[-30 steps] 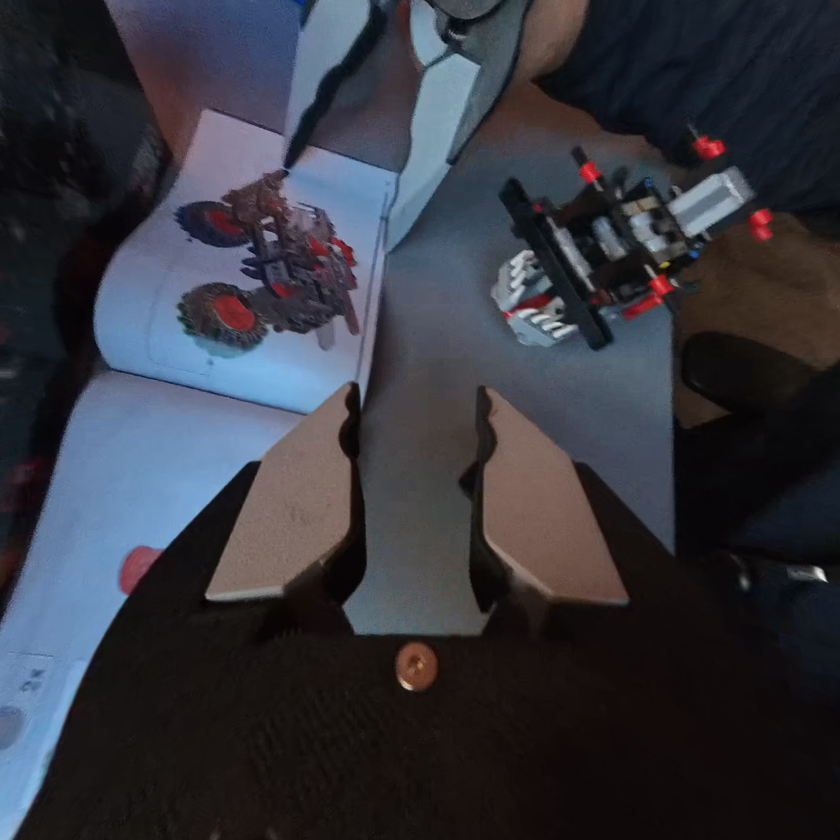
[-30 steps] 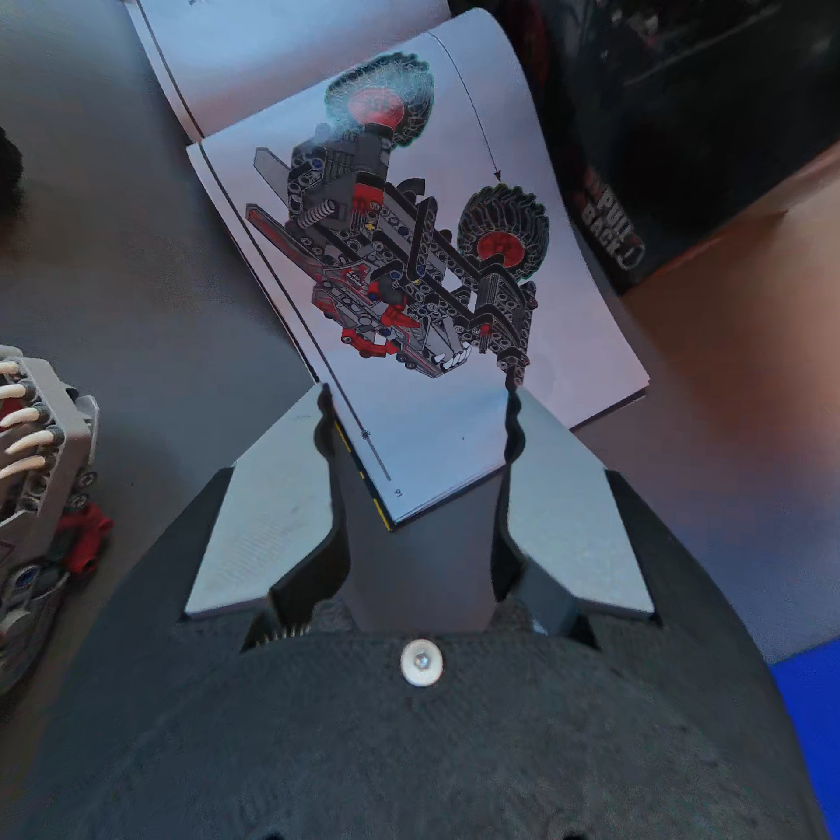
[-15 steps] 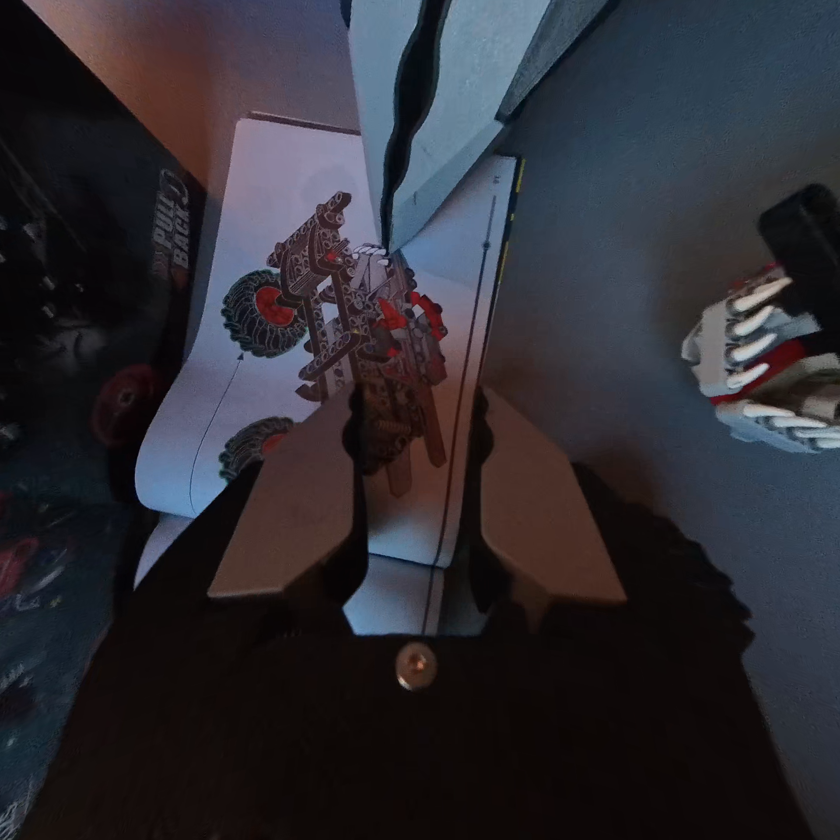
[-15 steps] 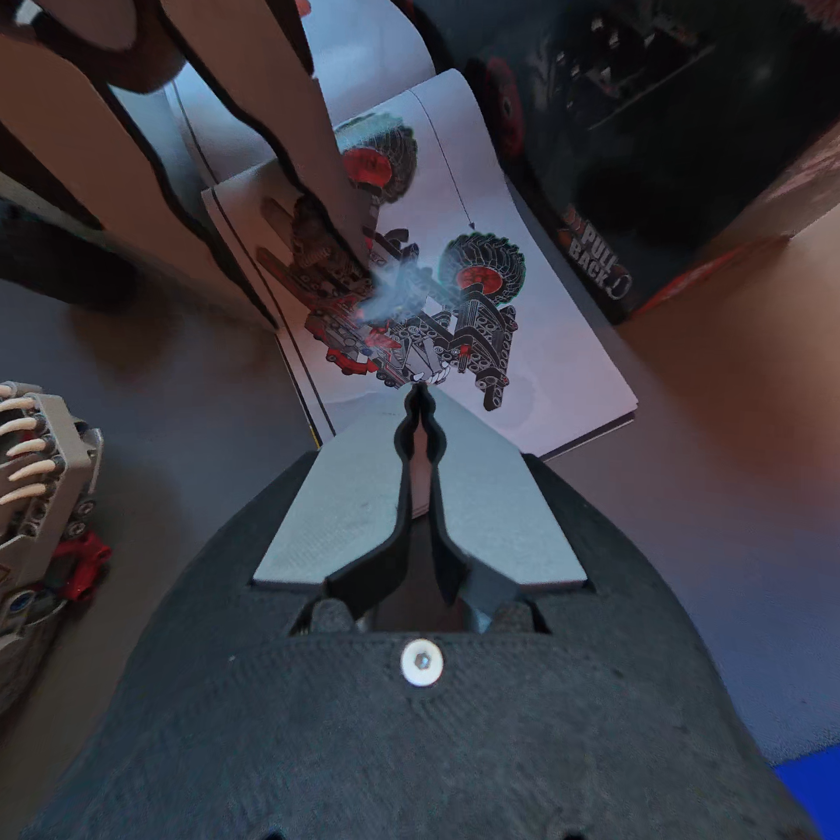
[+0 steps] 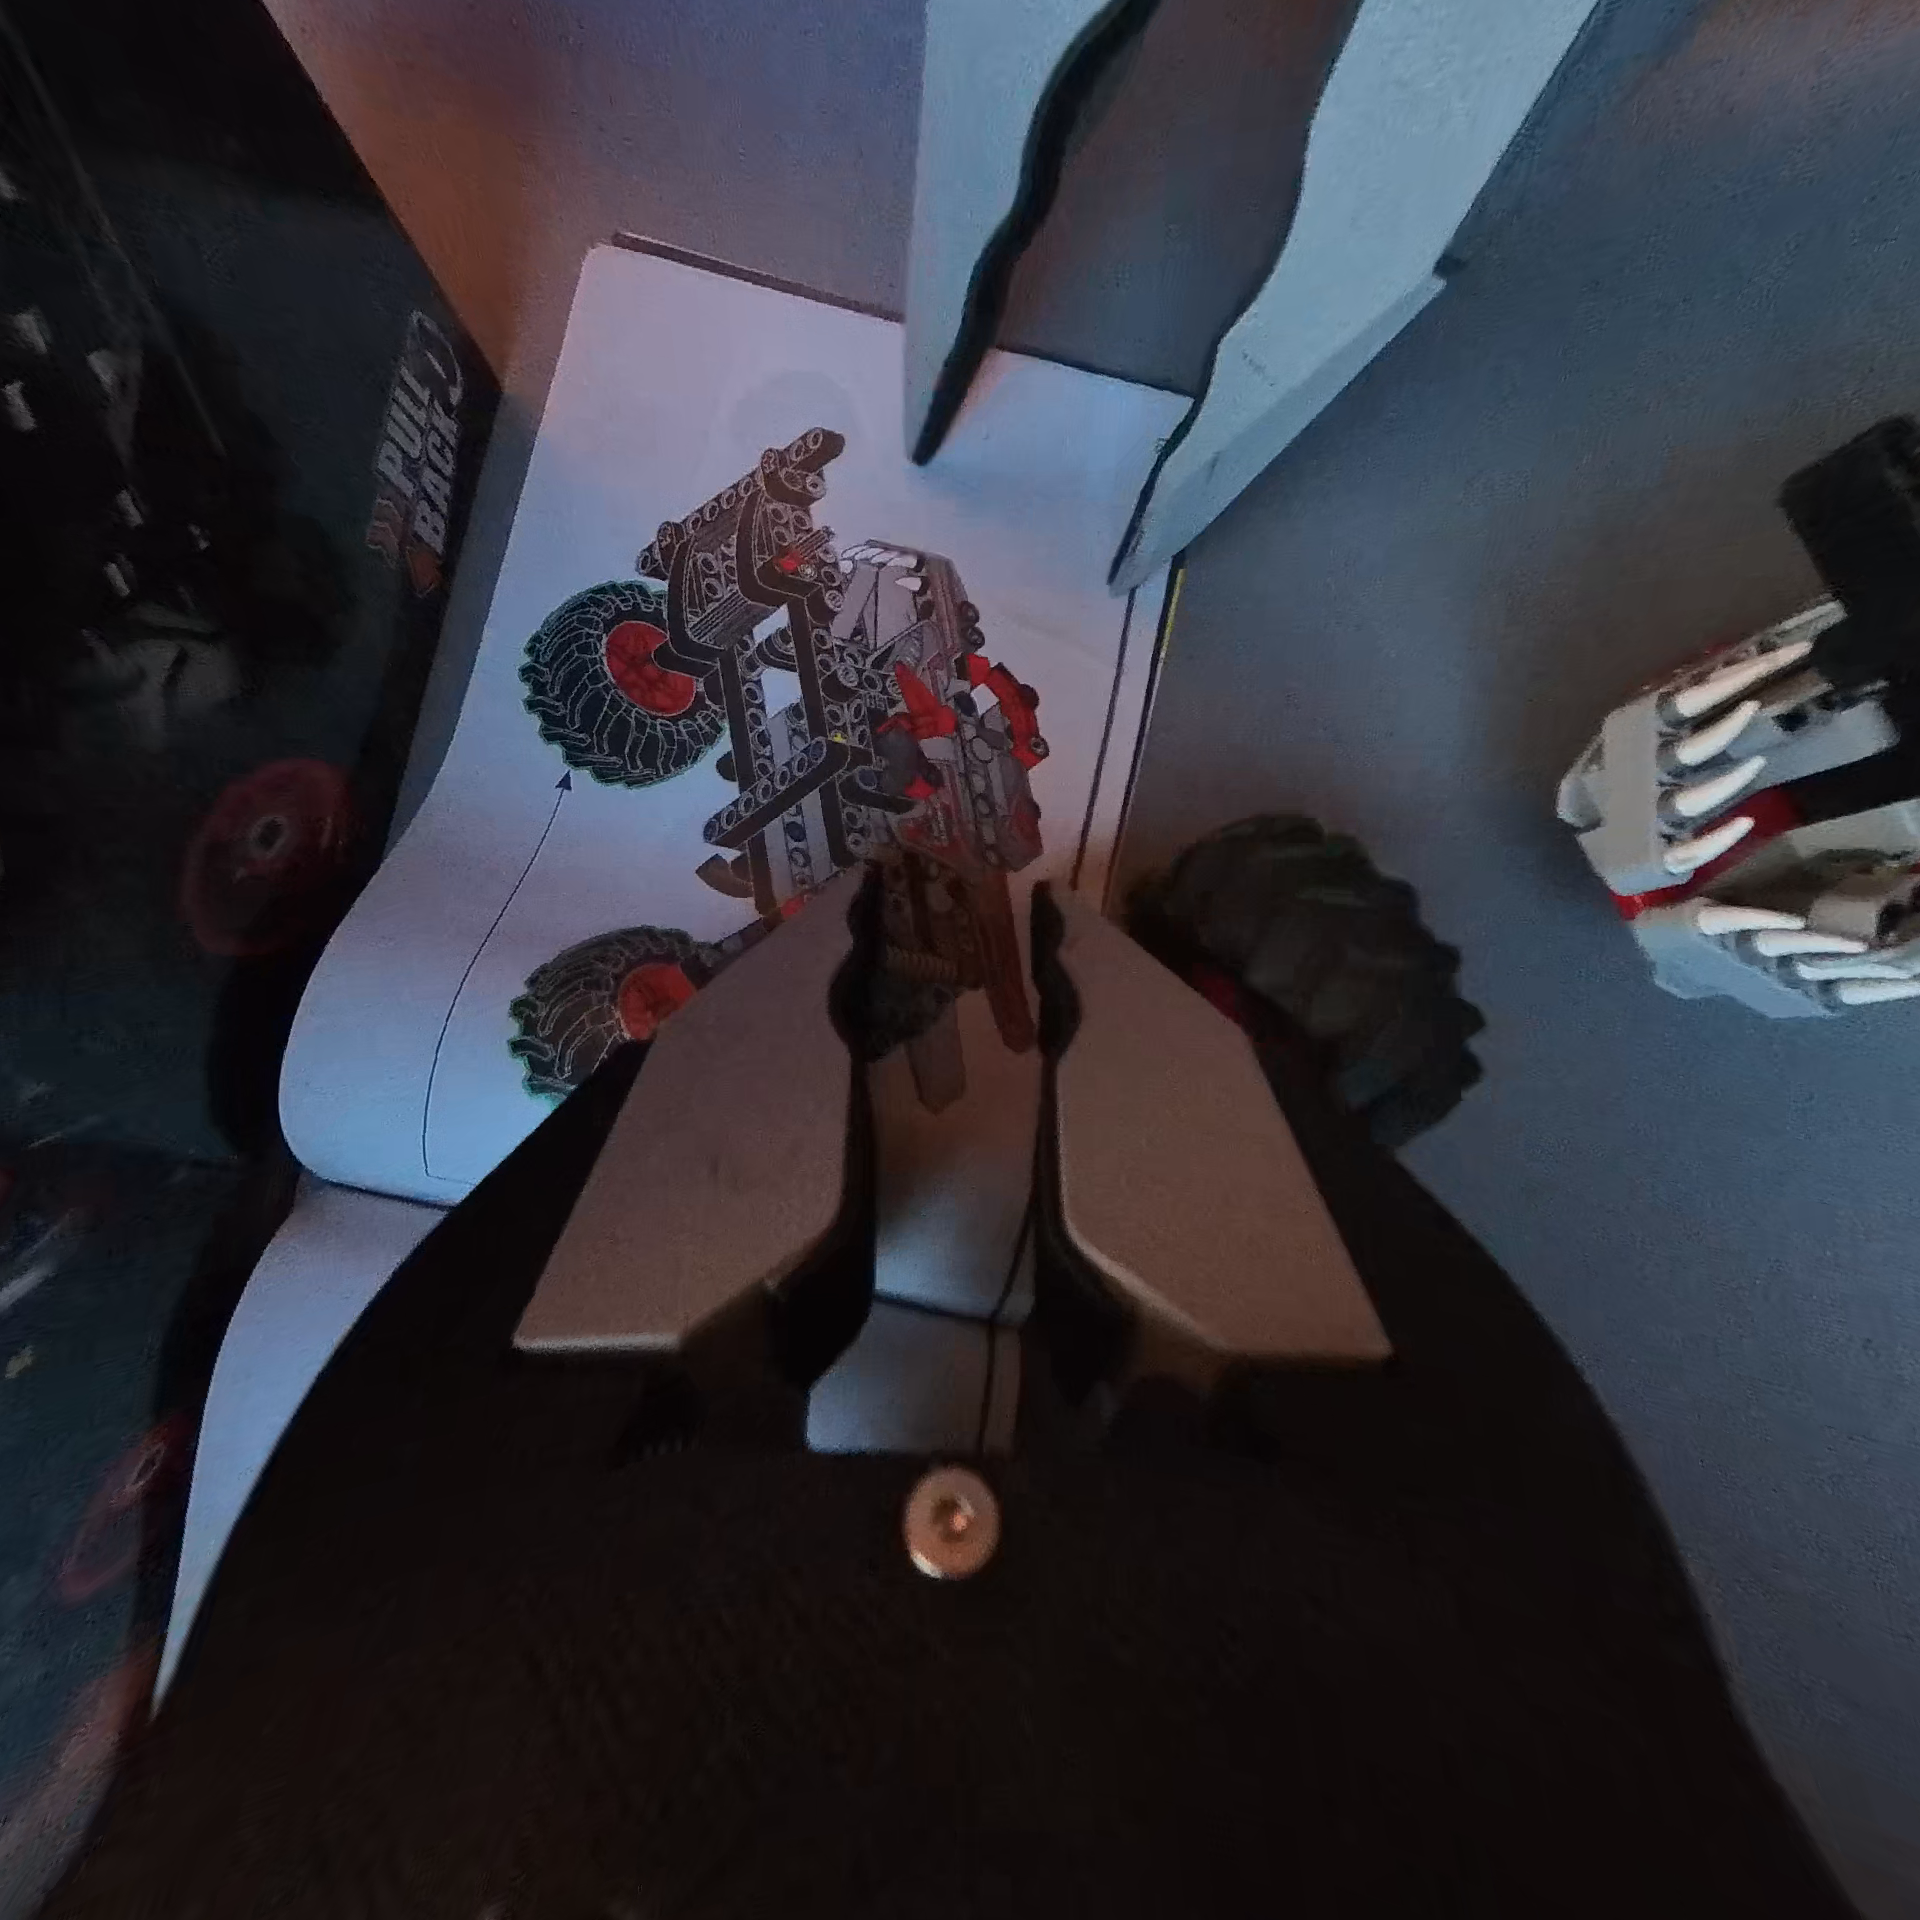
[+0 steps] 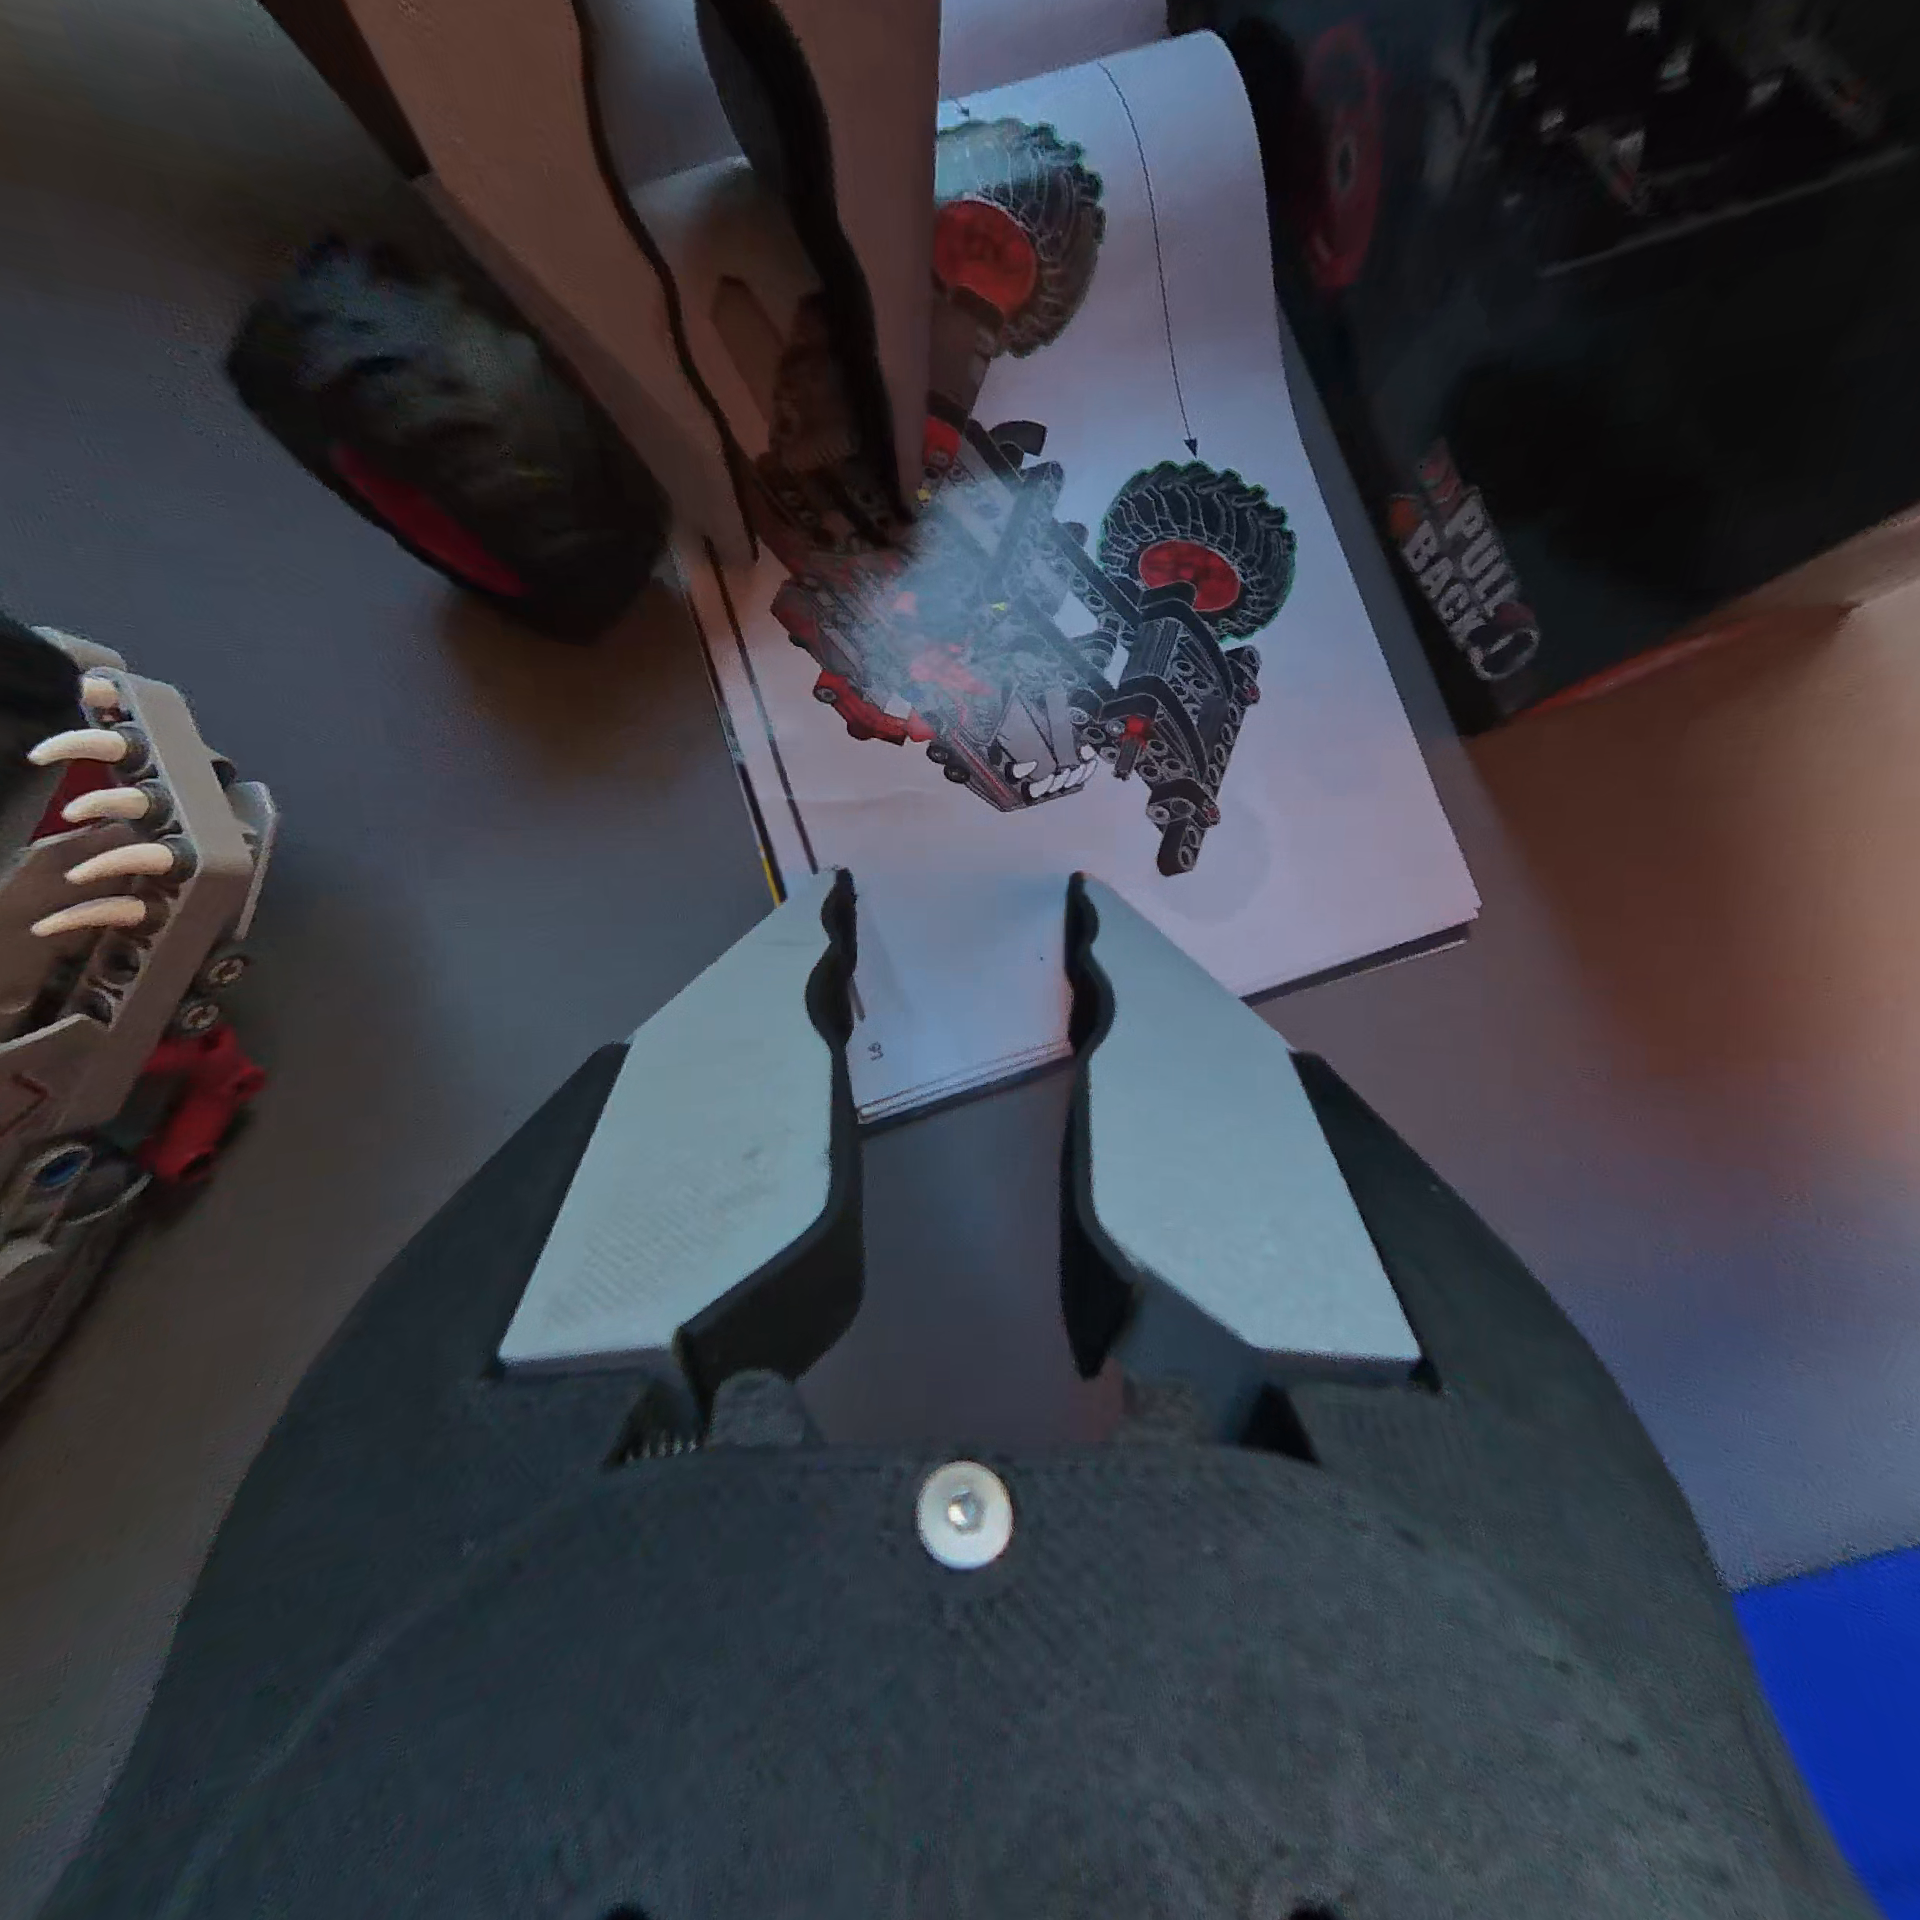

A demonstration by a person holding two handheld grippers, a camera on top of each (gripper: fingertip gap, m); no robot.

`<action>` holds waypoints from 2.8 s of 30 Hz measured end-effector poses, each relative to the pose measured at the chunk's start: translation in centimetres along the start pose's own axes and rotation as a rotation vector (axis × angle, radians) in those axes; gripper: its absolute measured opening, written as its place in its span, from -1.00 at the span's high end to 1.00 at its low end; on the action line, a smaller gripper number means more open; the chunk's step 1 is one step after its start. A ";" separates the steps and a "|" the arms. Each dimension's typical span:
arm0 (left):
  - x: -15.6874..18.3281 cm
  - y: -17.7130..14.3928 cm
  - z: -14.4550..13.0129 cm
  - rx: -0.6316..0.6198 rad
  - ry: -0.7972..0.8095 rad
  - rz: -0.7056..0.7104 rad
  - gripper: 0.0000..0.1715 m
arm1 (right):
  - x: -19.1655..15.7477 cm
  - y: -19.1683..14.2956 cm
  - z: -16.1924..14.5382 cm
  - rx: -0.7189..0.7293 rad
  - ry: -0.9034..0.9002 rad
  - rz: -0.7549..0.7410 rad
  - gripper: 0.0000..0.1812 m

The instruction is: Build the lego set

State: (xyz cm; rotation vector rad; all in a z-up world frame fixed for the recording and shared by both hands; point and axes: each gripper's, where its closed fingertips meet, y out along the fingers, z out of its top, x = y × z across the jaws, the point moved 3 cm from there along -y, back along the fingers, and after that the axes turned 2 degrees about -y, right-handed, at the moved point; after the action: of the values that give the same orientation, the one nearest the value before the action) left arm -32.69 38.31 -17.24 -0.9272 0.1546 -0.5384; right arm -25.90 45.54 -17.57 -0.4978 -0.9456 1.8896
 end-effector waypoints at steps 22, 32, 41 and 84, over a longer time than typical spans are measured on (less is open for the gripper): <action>0.4 1.4 1.7 -0.044 0.095 0.026 0.41 | 0.3 1.7 1.9 0.131 0.100 0.037 1.00; -1.2 1.0 1.4 -0.024 0.020 0.031 1.00 | 0.0 1.0 1.8 0.123 0.118 0.047 0.60; -2.6 -2.4 1.1 0.031 0.008 0.151 0.89 | 0.2 1.6 1.7 0.083 0.053 -0.032 0.17; -2.6 -14.1 -6.0 0.482 -0.411 0.467 0.89 | -0.9 -10.2 11.4 0.551 0.102 -0.158 0.57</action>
State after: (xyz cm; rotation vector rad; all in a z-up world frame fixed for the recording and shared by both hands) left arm -42.30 28.55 -9.94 -0.4871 -0.1278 0.0594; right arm -27.39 42.87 -2.61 -0.1779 -0.3555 1.8593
